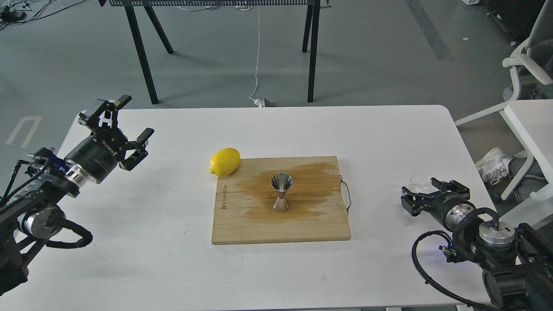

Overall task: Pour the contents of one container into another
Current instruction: 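Move the right gripper to the clear glass cup and grasp it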

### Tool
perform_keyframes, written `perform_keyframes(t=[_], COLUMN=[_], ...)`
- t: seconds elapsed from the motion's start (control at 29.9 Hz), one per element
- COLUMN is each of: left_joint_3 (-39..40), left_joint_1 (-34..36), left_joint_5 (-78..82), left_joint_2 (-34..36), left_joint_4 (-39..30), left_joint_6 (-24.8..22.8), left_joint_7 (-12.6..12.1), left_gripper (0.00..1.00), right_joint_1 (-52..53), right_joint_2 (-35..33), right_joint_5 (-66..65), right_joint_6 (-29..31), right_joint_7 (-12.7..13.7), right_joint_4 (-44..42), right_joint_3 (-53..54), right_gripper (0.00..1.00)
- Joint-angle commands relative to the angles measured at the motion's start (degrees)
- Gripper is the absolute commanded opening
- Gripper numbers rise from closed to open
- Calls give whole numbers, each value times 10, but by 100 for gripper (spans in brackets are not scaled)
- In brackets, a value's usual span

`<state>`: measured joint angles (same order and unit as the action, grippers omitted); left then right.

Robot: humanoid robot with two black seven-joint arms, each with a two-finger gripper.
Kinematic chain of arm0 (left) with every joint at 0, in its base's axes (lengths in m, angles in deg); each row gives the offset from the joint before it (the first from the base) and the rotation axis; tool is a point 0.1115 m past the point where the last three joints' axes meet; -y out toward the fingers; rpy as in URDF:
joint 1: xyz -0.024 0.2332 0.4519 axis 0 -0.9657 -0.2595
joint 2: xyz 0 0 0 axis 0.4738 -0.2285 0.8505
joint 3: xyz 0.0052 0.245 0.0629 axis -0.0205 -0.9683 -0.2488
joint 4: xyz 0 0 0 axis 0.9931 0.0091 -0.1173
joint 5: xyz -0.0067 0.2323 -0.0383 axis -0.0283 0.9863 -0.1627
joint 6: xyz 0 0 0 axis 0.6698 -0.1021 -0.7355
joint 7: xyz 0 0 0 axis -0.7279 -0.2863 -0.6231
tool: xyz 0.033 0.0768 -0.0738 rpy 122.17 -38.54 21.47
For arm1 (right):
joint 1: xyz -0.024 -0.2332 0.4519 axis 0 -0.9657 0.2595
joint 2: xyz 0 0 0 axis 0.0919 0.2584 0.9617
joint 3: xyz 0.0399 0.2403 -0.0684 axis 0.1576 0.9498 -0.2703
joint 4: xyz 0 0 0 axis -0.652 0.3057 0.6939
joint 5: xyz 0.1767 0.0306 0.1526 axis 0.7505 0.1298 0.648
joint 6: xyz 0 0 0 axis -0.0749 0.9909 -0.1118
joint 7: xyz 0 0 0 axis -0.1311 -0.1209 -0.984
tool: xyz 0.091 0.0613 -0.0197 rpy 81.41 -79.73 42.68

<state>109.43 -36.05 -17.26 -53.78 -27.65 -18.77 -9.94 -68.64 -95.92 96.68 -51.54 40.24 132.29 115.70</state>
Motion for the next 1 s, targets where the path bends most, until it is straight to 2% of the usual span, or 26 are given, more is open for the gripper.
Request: perform_keyframes(t=[0.0,0.17,0.43,0.97], left_joint_3=[0,0,1,0], left_joint_1=[0,0,0,0], left_joint_5=[0,0,0,0], left_joint_2=[-2,-2,-2,-2], left_joint_4=[0,0,0,4], left_joint_6=[0,0,0,0], left_joint_7=[0,0,0,0], left_gripper=[99,99,99,99], right_joint_1=[-1,0,-1,-6], right_joint_2=[-1,-1,-1,-2], right_joint_5=[-2,-2,-3,-4], right_joint_6=[2,2,2,2], right_joint_7=[1,1,1,2], right_joint_4=[1,1,2,24], right_joint_3=[-1,-2,-2,-3], right_gripper=[64,61,46,43])
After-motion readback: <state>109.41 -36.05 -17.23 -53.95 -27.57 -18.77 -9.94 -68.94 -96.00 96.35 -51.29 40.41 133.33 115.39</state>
